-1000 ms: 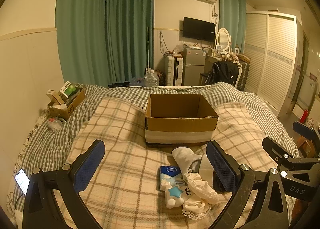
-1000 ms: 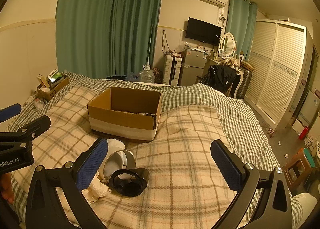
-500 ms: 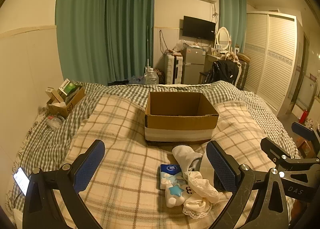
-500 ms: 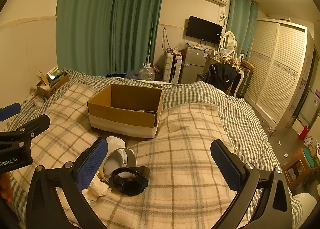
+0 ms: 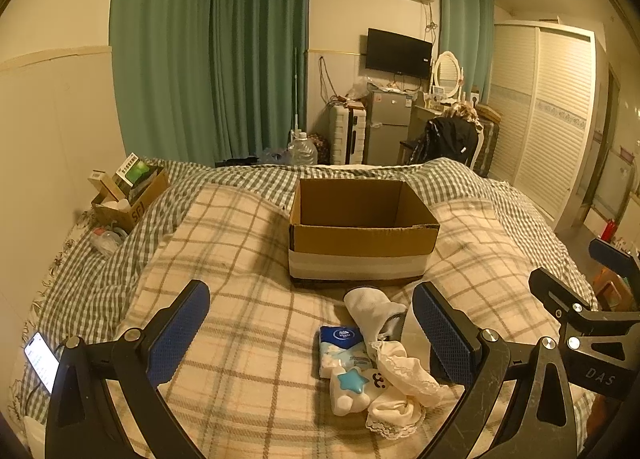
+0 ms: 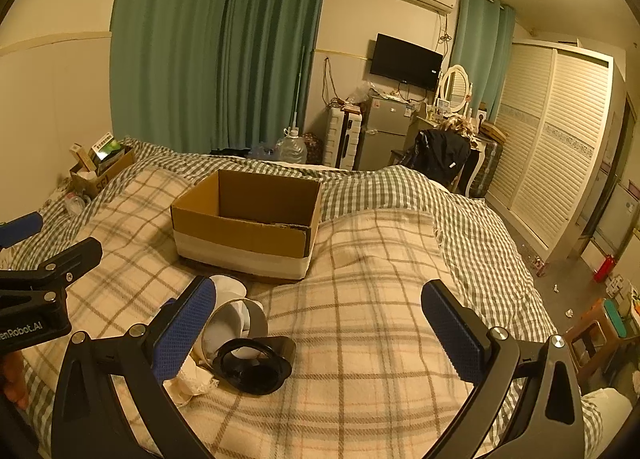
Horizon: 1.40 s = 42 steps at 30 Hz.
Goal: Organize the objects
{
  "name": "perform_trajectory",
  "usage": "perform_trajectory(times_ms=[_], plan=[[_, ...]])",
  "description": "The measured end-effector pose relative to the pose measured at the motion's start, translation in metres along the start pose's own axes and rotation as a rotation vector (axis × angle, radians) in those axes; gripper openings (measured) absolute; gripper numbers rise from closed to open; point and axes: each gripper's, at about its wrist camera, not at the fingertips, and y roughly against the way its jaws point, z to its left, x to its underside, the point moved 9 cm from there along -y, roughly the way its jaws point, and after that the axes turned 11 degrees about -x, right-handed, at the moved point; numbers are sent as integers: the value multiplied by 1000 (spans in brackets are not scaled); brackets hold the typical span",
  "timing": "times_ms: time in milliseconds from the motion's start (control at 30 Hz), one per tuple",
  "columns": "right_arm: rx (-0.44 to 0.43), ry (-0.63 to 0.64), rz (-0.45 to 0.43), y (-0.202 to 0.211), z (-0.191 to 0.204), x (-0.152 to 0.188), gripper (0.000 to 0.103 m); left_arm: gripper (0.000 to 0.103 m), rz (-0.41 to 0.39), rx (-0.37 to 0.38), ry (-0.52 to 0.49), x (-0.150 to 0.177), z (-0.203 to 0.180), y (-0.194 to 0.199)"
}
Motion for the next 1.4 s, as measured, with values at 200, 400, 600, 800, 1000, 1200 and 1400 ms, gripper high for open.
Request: perform_trajectory(times_ms=[200, 400, 600, 800, 1000, 1200, 1400], plan=[[-15, -7, 19, -5, -1, 6, 103, 103, 2, -1, -18, 5, 0, -4], [-51, -25, 62, -25, -4, 20, 103, 103, 80, -52, -32, 27, 8, -34], [-69, -19, 187, -66, -3, 49, 103, 103, 169, -56, -61, 60, 3, -54], [-139, -56, 285, -94, -1, 73, 102, 103, 236, -35, -143, 86, -16, -67], [-199, -11, 349, -102, 18, 87, 100, 102, 287, -34, -145, 99, -13, -72], [-232, -5, 366, -107, 27, 98, 70, 100, 331, 47, -157, 109, -24, -71], [-218, -38, 283, -85, 14, 81, 69, 94, 409, 165, -165, 122, -48, -75]])
